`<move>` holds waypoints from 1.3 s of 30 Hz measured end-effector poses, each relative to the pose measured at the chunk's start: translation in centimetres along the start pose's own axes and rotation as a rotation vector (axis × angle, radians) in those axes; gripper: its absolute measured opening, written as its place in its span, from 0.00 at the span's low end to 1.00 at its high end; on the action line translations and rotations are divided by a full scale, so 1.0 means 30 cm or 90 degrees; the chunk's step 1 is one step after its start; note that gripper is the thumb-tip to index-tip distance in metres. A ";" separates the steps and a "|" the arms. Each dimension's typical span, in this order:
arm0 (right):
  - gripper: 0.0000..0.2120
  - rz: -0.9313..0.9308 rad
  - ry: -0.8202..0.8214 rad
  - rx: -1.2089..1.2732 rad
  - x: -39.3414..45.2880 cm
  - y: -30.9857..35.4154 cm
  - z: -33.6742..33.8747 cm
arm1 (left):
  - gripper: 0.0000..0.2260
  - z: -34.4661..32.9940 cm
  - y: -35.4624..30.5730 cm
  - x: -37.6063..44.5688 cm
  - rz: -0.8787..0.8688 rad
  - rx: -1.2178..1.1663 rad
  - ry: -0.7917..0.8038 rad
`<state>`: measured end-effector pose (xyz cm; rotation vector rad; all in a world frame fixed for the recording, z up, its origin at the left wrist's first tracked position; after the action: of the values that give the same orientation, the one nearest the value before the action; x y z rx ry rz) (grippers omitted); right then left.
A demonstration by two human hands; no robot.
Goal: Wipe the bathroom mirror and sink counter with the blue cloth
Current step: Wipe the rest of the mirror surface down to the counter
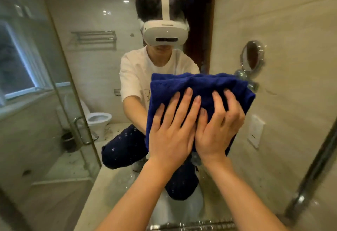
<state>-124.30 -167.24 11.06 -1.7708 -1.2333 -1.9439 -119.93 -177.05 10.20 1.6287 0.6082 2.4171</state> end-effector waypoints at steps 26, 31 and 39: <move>0.23 0.186 0.191 0.119 -0.504 1.140 -0.354 | 0.28 0.293 1.033 -0.723 0.233 0.104 0.035; 0.21 0.243 0.228 0.129 -0.460 1.094 -0.334 | 0.27 0.307 0.972 -0.639 0.319 0.073 0.010; 0.19 0.145 0.122 0.062 -0.280 1.042 -0.313 | 0.27 0.338 0.972 -0.429 0.182 0.000 -0.014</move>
<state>-108.03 -196.10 17.32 -1.5606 -0.9981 -1.8419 -103.01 -205.54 14.75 1.8524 0.3932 2.5856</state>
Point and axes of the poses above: each hand's wrist, its own x-axis towards the middle knuckle, its own z-axis out of the back of the hand, y = z × x, the point moved 8 cm from there along x, towards the middle knuckle, and after that the axes turned 13 degrees about -z, right-handed, at the moved point
